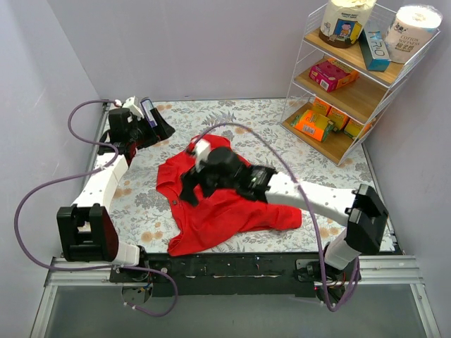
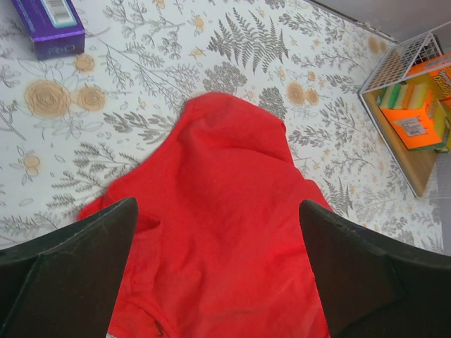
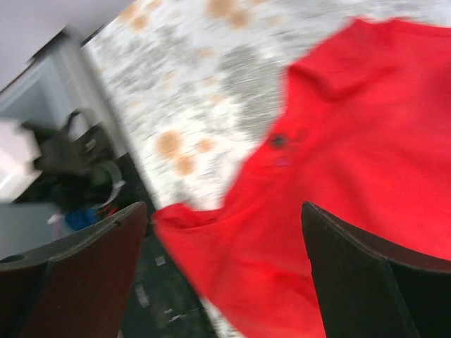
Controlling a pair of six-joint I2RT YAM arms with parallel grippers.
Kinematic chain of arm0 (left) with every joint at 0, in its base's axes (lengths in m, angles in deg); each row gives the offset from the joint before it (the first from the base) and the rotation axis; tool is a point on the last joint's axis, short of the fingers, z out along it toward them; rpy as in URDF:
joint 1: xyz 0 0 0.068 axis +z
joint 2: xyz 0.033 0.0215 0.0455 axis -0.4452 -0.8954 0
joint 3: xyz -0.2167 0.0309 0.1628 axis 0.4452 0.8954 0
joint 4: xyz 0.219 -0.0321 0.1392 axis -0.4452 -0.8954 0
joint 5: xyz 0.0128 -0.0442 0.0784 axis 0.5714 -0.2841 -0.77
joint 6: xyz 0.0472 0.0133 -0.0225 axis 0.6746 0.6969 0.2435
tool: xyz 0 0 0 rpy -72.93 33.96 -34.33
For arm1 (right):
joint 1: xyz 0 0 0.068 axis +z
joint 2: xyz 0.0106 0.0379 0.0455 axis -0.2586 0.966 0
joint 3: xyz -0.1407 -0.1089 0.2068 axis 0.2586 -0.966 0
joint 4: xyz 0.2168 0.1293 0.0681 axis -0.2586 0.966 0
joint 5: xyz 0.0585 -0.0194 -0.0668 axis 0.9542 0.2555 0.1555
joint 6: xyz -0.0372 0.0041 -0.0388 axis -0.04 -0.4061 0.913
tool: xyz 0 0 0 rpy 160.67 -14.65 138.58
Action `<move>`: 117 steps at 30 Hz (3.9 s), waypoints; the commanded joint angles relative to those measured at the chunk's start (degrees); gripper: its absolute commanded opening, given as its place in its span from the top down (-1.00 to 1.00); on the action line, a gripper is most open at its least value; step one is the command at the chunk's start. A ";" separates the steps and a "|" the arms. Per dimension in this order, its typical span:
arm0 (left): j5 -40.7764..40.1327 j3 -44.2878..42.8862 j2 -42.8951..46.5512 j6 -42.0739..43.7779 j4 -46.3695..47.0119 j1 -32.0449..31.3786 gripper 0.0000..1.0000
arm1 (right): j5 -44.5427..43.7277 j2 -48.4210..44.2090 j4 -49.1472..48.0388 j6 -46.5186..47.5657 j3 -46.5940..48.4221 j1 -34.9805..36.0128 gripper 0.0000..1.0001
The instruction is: Pin the brooch onto the clothing
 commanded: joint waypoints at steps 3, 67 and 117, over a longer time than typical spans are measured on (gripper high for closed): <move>3.17 9.39 3.84 -5.57 1.34 -0.43 -0.96 | 3.22 -2.67 0.26 0.45 -8.07 -16.96 -0.93; -20.89 16.07 23.44 -17.71 -26.05 -21.26 -0.96 | 0.15 20.62 13.17 9.58 17.83 -33.42 -0.66; -26.61 34.89 23.44 -29.50 -17.82 -20.56 -0.29 | 7.80 44.01 14.66 7.83 37.70 -35.62 0.26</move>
